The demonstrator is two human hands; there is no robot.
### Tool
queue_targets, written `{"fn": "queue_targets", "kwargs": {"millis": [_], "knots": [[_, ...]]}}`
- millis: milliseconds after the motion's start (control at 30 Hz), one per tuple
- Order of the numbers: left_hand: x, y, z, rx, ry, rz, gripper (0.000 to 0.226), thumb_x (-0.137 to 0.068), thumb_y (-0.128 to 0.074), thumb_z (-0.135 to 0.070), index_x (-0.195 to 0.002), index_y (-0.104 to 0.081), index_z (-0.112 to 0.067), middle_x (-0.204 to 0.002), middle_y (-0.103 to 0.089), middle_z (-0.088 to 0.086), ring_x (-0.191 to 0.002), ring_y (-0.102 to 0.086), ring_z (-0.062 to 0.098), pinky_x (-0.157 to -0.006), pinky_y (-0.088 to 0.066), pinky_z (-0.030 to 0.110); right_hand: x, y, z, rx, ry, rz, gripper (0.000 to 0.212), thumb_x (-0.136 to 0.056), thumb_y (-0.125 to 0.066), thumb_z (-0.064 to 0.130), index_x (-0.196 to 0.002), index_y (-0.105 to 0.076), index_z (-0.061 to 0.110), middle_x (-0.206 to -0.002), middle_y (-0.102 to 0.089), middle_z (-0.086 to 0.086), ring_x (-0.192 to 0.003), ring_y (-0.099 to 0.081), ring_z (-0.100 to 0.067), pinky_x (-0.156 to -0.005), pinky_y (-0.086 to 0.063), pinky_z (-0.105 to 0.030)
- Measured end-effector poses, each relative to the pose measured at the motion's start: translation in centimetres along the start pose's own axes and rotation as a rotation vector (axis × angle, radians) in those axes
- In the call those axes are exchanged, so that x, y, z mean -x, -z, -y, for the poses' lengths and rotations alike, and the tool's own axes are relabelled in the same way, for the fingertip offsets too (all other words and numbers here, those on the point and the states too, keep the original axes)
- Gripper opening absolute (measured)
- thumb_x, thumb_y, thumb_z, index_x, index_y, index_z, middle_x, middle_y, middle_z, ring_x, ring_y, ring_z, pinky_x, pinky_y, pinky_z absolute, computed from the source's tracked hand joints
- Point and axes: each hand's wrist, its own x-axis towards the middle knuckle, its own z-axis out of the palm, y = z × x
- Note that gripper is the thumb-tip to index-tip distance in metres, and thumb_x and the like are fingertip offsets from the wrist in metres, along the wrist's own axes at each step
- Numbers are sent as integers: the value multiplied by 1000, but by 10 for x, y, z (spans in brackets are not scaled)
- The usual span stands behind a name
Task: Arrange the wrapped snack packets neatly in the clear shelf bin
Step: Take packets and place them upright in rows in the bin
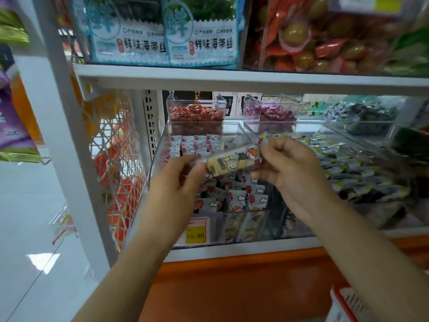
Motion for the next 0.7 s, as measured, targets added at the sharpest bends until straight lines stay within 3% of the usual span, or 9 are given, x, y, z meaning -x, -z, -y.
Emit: {"fn": "queue_targets", "kwargs": {"millis": [33,100,267,467,533,700], "knots": [[1,-1,-2,95,26,9,23,-94,-48,-32,-107,-63,-23,-77,-67,-4,-59,-59,3,-49,-49,19,3,3,0,-34,-16,3,16,-92,-52,3,-77,-56,5,-80,-63,-13,-60,-64,-16,-52,-53,-22],[2,-2,-3,223,74,27,17,-93,-49,-30,-94,-65,-26,-73,-69,-5,-60,-62,2,-50,-49,15,6,8,0,-93,-48,7,16,-91,-53,3,-76,-58,6,-74,-65,-10,-57,-64,-15,-50,-52,-23],[3,-4,-2,472,205,96,29,-85,-50,-39,-81,-71,-19,-66,-66,0,-59,-59,11,-56,-52,20,9,16,1,-118,-92,68,11,-75,-64,18,-78,-64,7,-67,-67,-3,-56,-64,-14,-48,-51,-21],[1,-2,-2,491,250,53,30,-92,-47,-36,-80,-64,-14,-59,-63,4,-54,-57,16,-67,-43,40,7,19,-2,-123,-163,40,13,-87,-58,9,-74,-58,8,-59,-54,-4,-45,-54,-12,-38,-43,-20],[1,0,-2,514,271,20,26,-93,-48,-35,-79,-62,-19,-54,-60,1,-50,-55,14,-64,-43,37,7,18,-3,-202,-210,50,12,-86,-58,8,-74,-56,7,-57,-51,-3,-42,-52,-11,-37,-41,-19],[-2,-3,-5,829,399,4,12,-92,-53,-23,-85,-56,-14,-59,-54,0,-49,-55,8,-47,-50,17,7,12,-4,-502,-373,56,10,-72,-62,12,-79,-56,7,-59,-49,-4,-40,-50,-9,-34,-40,-17]]}}
